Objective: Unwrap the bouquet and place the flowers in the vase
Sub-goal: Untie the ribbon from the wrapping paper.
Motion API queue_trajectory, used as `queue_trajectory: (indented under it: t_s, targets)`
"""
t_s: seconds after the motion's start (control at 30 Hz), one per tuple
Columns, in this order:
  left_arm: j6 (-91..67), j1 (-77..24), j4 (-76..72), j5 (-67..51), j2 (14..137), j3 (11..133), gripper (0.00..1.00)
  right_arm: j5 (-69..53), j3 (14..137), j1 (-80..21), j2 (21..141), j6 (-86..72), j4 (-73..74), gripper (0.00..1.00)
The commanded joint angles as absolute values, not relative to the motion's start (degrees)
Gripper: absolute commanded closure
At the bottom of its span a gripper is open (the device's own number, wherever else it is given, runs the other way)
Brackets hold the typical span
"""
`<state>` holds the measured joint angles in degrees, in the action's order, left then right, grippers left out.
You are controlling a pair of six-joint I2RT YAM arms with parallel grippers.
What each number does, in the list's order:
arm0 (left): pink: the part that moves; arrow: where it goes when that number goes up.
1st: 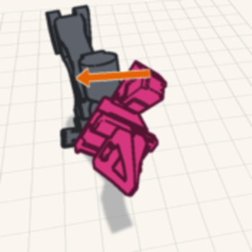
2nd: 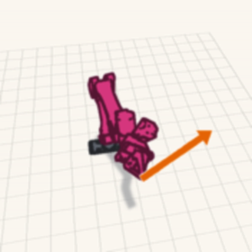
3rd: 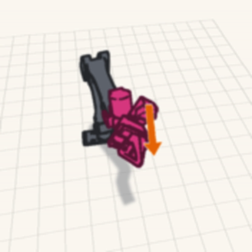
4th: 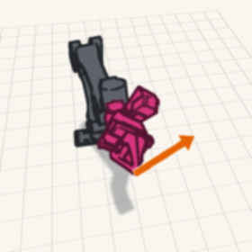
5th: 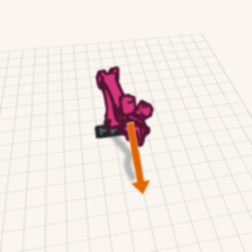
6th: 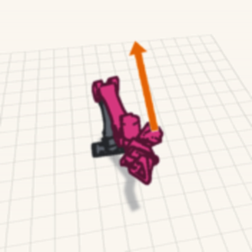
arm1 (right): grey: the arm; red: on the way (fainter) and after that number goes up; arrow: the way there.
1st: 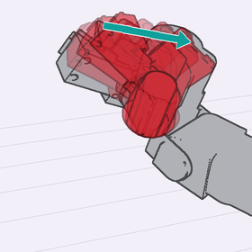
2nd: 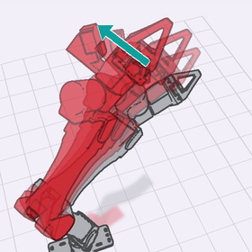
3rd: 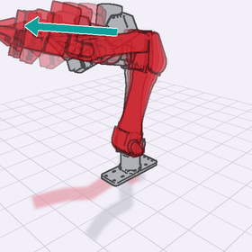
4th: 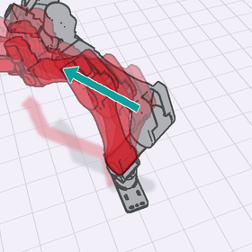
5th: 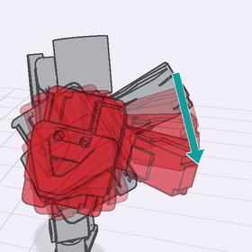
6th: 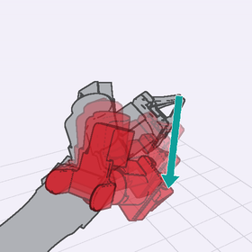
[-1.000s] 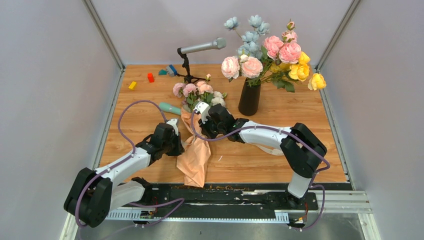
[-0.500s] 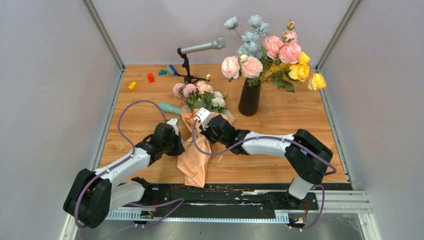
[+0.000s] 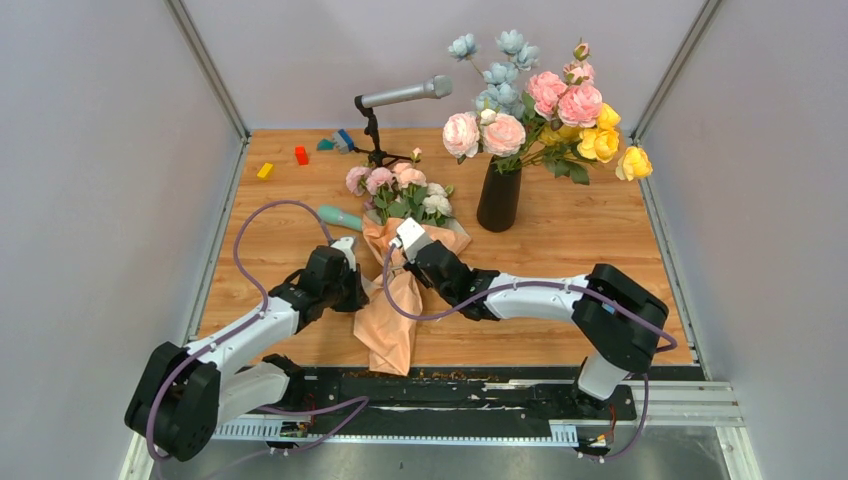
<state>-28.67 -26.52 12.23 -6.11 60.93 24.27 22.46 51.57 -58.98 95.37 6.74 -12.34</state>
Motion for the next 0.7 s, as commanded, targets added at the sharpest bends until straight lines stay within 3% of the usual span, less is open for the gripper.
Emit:
queue_trajectory:
  t_s: [0.0,0.13,0.27,0.47,0.67]
  targets:
    - [-28.56,-26.28,12.93,-5.19,59.62,25.45,1.0,29.36,51.18,-59.19,92.37,6.41,-15.48,1.0]
    - [-28.56,-26.28,13.08,-5.24,59.44,25.34,1.0,27.8,50.35,-59.15,91.38,5.32,-15.11,1.0]
    - [-28.41,-26.29,13.26,-5.17,59.24,25.27,1.0,15.17,51.79,-58.49,89.55,4.04,-12.09,0.99]
    - [-28.29,-26.28,13.35,-5.33,59.03,25.22,1.0,2.75,55.31,-56.39,89.72,3.24,-6.97,0.73]
    - [-28.38,-26.32,13.32,-5.31,58.55,25.31,1.0,3.65,57.71,-56.0,92.96,3.59,-3.51,0.64]
